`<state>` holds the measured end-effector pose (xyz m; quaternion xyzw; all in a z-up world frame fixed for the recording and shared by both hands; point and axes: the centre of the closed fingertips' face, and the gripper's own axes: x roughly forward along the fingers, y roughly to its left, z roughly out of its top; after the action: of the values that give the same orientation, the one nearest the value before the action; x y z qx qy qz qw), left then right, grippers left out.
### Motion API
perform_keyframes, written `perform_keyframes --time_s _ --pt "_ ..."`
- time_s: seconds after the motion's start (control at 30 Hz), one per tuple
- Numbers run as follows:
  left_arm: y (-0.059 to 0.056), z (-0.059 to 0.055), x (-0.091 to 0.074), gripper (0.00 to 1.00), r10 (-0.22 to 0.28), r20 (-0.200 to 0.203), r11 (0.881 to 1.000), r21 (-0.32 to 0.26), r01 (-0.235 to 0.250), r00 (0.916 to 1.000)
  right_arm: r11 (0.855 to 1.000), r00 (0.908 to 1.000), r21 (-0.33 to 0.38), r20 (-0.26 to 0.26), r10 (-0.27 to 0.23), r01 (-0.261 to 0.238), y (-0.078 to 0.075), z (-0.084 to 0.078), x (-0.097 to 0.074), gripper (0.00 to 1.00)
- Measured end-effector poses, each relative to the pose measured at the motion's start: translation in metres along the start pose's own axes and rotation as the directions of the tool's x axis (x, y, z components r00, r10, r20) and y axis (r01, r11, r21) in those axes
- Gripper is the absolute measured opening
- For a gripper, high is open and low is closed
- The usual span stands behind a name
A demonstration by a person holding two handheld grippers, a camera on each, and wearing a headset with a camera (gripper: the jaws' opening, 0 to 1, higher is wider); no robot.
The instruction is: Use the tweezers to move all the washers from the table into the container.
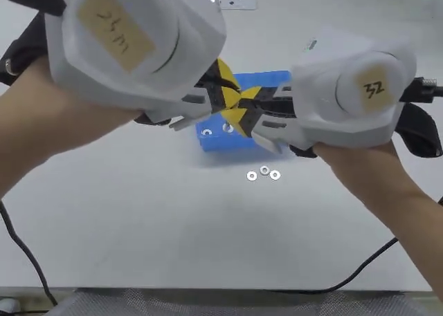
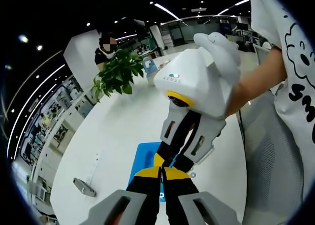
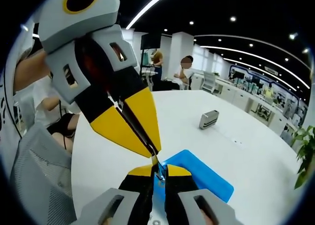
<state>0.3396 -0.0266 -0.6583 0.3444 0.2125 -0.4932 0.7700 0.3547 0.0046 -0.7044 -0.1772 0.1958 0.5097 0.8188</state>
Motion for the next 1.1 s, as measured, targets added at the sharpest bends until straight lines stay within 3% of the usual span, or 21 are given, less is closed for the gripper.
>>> perform_keyframes --time_s 0.33,0.7,1.1 --pt "0.008 -0.02 0.019 0.0 0.019 -0.023 1.0 -0.018 -0.02 0.9996 1.0 0.9995 0.013 -0.027 -0.014 0.014 -0.011 -0.018 0.023 0.04" --pt "0.009 -0.044 0.037 0.0 0.014 -0.06 0.999 -0.046 -0.017 0.9981 1.0 0.9972 0.027 -0.074 -0.005 0.007 -0.011 -0.036 0.045 0.04" --pt "0.011 -0.052 0.043 0.0 0.016 -0.078 0.999 -0.044 -0.02 0.9968 0.999 0.9949 0.045 -0.101 -0.005 0.009 -0.013 -0.045 0.052 0.04"
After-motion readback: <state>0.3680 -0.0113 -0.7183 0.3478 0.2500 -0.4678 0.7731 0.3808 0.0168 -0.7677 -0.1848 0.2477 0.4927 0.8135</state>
